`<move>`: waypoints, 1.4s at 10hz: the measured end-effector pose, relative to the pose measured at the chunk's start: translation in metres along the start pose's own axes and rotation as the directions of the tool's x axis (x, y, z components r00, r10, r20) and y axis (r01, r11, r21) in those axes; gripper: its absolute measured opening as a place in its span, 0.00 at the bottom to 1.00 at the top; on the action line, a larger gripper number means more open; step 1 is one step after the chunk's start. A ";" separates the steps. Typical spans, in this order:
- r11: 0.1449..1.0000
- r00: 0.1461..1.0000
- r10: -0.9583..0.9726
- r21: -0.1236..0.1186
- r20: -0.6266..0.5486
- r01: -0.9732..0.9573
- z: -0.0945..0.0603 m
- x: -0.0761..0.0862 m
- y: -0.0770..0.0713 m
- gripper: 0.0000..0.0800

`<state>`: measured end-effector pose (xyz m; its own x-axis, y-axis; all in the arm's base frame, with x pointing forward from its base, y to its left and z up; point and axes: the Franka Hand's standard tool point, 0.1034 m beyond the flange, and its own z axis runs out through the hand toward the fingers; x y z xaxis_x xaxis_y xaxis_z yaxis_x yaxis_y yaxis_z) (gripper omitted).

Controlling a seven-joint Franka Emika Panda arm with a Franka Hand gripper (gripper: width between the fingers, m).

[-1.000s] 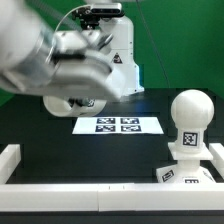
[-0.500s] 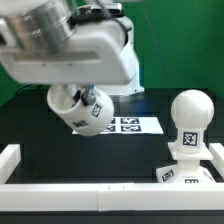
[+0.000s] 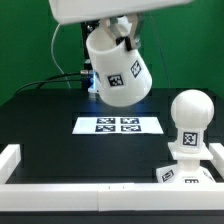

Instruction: Assemble lamp

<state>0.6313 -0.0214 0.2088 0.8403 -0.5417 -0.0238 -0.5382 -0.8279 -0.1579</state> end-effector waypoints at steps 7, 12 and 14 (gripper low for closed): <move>0.990 0.911 0.038 0.137 -0.410 0.020 -0.018 -0.002 -0.084 0.06; 0.988 0.908 0.049 0.155 -0.416 0.018 0.025 -0.030 -0.107 0.06; 0.991 0.915 0.031 0.128 -0.402 0.023 0.042 -0.035 -0.100 0.06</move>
Offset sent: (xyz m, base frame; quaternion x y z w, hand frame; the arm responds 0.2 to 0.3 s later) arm 0.0132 0.0345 0.0521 -0.0427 0.1720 -0.0016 0.9842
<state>0.6587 0.0865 0.1843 0.7258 -0.5797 0.3702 -0.5058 -0.8146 -0.2839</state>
